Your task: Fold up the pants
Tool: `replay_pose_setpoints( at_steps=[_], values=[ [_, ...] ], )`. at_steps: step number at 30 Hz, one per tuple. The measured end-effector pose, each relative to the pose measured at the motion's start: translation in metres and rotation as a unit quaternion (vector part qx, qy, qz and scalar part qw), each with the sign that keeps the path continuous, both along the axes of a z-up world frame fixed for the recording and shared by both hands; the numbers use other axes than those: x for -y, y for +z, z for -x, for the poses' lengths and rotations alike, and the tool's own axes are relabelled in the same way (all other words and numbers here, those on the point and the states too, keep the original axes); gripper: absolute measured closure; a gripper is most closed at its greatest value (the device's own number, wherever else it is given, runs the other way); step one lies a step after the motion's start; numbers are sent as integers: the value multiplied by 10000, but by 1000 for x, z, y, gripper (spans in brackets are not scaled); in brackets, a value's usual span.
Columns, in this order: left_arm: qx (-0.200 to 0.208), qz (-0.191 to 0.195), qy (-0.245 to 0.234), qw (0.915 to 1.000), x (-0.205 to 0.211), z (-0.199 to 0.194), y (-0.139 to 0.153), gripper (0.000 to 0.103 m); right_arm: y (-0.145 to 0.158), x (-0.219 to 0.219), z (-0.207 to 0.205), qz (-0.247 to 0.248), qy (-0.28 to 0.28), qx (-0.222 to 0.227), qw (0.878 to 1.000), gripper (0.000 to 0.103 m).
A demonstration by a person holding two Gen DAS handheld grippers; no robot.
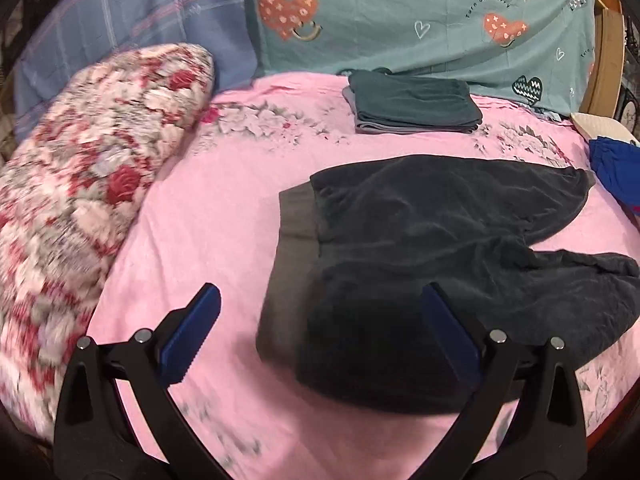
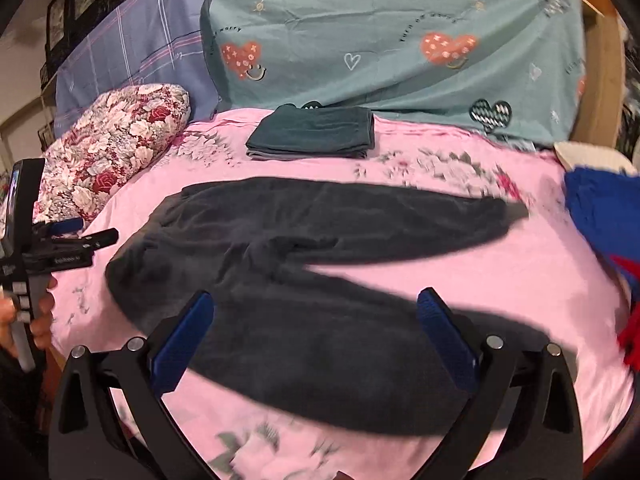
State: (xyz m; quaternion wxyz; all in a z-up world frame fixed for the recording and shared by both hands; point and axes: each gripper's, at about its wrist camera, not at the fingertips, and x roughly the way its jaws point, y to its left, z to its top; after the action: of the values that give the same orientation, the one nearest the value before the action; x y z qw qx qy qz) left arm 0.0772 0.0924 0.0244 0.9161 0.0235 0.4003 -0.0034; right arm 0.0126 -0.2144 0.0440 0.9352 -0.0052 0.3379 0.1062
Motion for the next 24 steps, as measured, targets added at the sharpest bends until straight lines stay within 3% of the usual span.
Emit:
replay_pose_setpoints(
  at_steps=[3,8,13,15,24],
  values=[
    [-228,-95,-45,9997,-17,-47,-4,2,11,-13,-48,268,472,-126,9984,1],
    [-577,-304,107,9978,-28,-118,-27,3,4,-38,-141,548,1152,-566,9902,1],
    [-940,-466,-73,9945,-16,-173,-55,22,-25,-53,-231,862,1226,-918,9844,6],
    [-1033,-400,-119,9938,-15,-188,-64,31,-35,-58,-253,924,1388,-1068,9802,10],
    [-986,-650,-534,9916,-2,-211,-79,42,-78,-60,-306,1237,1797,-1695,9611,11]
  ],
)
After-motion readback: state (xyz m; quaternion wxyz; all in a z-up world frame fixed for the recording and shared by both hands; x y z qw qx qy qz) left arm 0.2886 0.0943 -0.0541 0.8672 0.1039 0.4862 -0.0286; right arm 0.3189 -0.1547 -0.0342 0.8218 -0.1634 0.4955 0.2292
